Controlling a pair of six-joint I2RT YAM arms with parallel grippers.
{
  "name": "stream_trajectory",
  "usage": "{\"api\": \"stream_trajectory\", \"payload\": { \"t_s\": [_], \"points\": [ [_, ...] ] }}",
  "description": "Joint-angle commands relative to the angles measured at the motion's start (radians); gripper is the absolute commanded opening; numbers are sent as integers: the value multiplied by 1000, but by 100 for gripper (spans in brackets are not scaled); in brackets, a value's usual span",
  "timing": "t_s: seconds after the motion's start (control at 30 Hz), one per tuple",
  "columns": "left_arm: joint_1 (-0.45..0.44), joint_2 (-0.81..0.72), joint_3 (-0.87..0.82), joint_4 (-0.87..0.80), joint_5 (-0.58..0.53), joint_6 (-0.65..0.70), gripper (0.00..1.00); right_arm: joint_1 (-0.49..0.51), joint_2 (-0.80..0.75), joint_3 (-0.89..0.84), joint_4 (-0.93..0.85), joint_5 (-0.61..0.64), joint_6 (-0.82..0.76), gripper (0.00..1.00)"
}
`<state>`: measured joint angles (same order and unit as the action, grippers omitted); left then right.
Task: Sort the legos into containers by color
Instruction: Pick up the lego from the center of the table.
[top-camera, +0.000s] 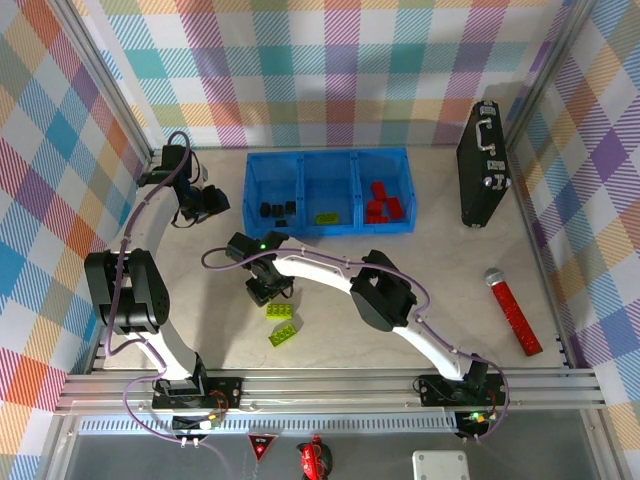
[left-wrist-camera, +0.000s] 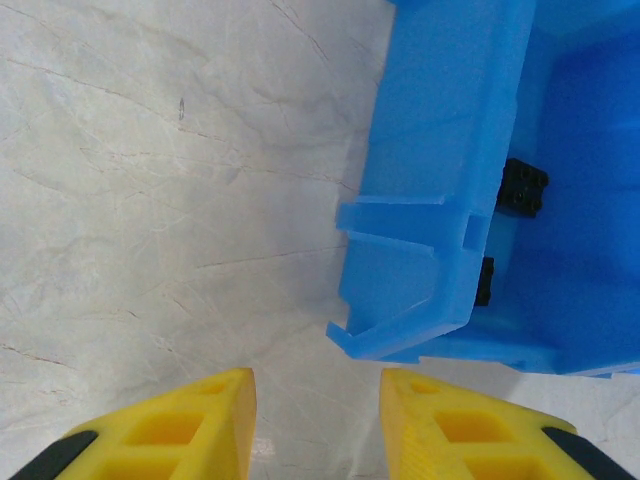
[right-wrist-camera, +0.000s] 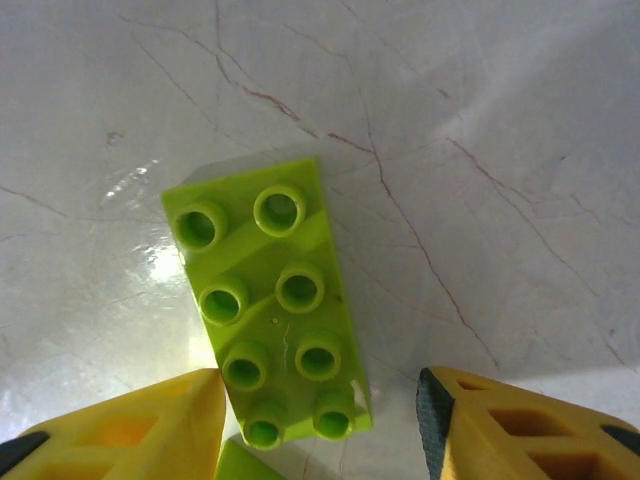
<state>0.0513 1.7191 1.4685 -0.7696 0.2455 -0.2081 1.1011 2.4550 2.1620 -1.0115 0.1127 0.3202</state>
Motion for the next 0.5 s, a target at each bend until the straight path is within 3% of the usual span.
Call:
{"api": "stream_trajectory", "payload": {
  "t_s": [0.0, 0.47],
  "points": [
    [14, -4, -10, 7, 15, 9, 37, 8, 24, 29, -15, -1, -12, 54],
    [15, -4, -9, 6, 18, 9, 37, 13, 21, 27, -13, 7, -6, 45]
  ]
}}
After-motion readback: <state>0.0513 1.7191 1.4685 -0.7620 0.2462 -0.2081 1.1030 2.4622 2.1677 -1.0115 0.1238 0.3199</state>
